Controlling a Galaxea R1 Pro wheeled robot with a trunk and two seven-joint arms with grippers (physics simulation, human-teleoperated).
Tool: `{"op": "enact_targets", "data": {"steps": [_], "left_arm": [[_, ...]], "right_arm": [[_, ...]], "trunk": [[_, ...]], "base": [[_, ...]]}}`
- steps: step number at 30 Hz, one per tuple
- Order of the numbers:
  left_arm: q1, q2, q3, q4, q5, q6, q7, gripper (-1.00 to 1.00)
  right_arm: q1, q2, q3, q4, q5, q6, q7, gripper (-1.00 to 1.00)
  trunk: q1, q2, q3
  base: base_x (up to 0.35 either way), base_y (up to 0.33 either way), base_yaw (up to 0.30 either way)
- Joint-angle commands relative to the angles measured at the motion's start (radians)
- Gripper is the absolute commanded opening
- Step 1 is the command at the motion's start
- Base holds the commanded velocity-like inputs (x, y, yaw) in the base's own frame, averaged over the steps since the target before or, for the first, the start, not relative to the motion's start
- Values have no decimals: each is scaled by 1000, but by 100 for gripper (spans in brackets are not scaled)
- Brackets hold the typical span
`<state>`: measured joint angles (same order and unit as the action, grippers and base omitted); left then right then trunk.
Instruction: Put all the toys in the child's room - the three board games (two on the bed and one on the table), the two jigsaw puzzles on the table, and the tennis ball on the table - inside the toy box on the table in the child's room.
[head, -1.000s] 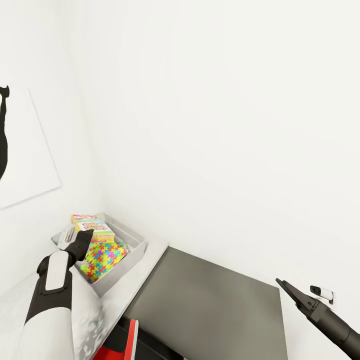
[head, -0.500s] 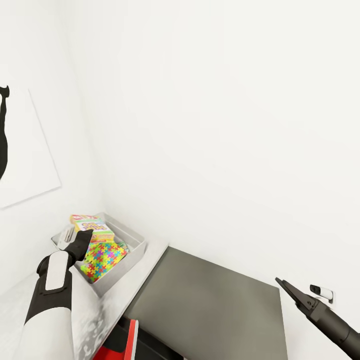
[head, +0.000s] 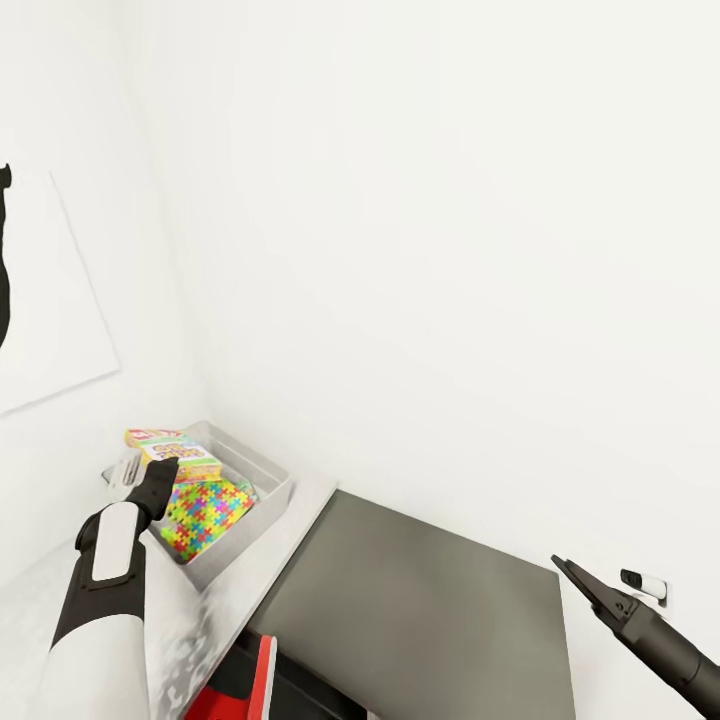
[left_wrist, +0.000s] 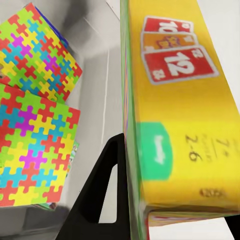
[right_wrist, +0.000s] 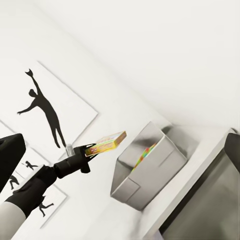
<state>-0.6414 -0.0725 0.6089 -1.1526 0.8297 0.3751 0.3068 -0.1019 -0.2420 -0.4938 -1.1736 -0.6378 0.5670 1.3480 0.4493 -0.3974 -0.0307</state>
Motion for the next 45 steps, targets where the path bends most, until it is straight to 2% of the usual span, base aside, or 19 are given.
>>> {"op": "enact_targets", "data": {"steps": [1, 14, 24, 27, 35, 40, 45], "left_arm": [[-1, -1, 2, -2, 11, 4, 6, -100], [-1, -14, -8, 13, 9, 1, 3, -100], [-3, -15, -83, 13, 9, 1, -5, -100], [-7, -15, -94, 13, 9, 1, -6, -100], [-29, -13, -101, 36, 9, 0, -6, -100], [-60, -8, -104, 102, 9, -1, -9, -100], [-66, -6, -104, 124, 8, -45, -9, -100]], "right_arm": [[-1, 0, 0, 0, -3, 10, 2, 100], [-1, -4, 0, 0, -4, 11, 2, 100], [-1, -5, 0, 0, -5, 11, 2, 100], [-1, -5, 0, 0, -5, 11, 2, 100], [-1, -6, 0, 0, -5, 11, 2, 100], [-1, -6, 0, 1, -5, 11, 3, 100], [-1, -6, 0, 1, -4, 11, 3, 100]], "trunk": [[1, -3, -4], [1, -3, -23], [1, -3, -37], [1, -3, -42], [1, -3, -53], [1, -3, -61], [1, -3, -68]], "base": [[0, 0, 0], [0, 0, 0], [0, 0, 0], [0, 0, 0], [0, 0, 0], [0, 0, 0], [0, 0, 0]]}}
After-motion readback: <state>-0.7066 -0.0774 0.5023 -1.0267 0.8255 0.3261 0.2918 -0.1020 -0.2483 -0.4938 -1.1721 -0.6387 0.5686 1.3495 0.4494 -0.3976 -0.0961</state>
